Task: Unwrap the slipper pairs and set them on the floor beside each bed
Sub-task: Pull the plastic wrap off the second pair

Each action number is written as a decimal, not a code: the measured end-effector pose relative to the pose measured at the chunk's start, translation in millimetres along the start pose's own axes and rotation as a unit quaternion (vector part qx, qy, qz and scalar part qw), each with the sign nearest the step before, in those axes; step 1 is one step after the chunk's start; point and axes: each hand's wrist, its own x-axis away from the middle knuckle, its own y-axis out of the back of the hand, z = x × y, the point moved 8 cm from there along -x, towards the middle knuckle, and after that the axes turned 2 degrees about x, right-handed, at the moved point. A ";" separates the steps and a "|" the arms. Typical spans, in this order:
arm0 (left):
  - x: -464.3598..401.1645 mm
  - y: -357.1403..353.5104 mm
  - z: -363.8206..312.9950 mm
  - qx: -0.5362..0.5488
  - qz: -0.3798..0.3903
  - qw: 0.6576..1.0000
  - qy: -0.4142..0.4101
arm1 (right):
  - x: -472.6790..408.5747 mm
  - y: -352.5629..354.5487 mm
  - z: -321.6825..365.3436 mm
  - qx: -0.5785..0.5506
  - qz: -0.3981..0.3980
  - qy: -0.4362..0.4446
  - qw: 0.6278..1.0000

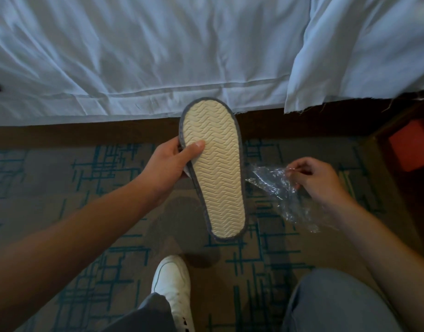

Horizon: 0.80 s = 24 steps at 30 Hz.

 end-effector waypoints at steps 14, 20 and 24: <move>-1.6 14.2 18.3 -0.049 -0.006 0.999 0.017 | -3.2 35.5 15.3 0.461 -0.193 0.223 0.837; -10.0 14.7 22.8 -0.060 -0.013 0.998 0.021 | -12.4 9.0 -22.4 0.485 -0.117 0.240 0.833; -11.4 21.8 29.3 -0.073 -0.021 0.997 0.027 | -11.4 -10.1 -76.6 0.517 -0.060 0.237 0.820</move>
